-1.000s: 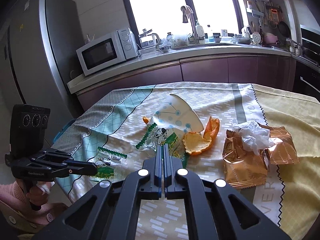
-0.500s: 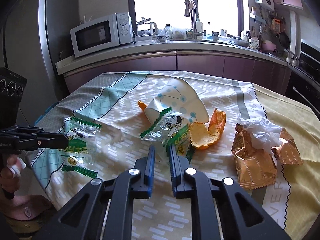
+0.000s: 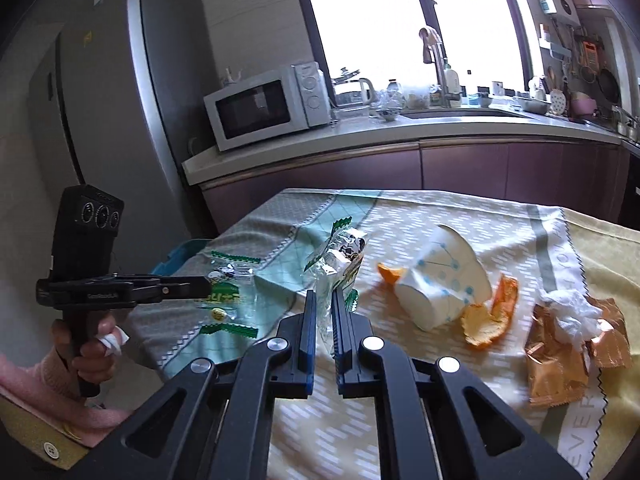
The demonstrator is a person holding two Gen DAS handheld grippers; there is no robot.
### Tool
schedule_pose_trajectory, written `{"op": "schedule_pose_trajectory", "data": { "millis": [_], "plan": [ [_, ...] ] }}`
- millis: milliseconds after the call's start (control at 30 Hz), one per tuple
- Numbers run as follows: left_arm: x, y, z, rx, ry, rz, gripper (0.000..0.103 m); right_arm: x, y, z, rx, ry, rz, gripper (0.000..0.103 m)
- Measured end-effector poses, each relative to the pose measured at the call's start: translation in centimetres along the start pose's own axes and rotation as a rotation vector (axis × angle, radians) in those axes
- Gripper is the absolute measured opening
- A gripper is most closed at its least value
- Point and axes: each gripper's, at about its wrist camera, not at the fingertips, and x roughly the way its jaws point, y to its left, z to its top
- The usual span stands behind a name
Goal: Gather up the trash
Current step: 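Close the left gripper on a green wrapper while the right gripper grasps another, then carry both green wrappers to the teal bin and open both grippers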
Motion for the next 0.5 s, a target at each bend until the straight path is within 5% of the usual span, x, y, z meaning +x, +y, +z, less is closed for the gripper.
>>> {"op": "schedule_pose_trajectory", "data": {
  "millis": [500],
  "plan": [
    [-14.6, 10.1, 1.7, -0.126, -0.242, 0.355, 0.002, 13.1, 13.0, 7.0, -0.188, 0.053, 0.355, 0.007]
  ]
}}
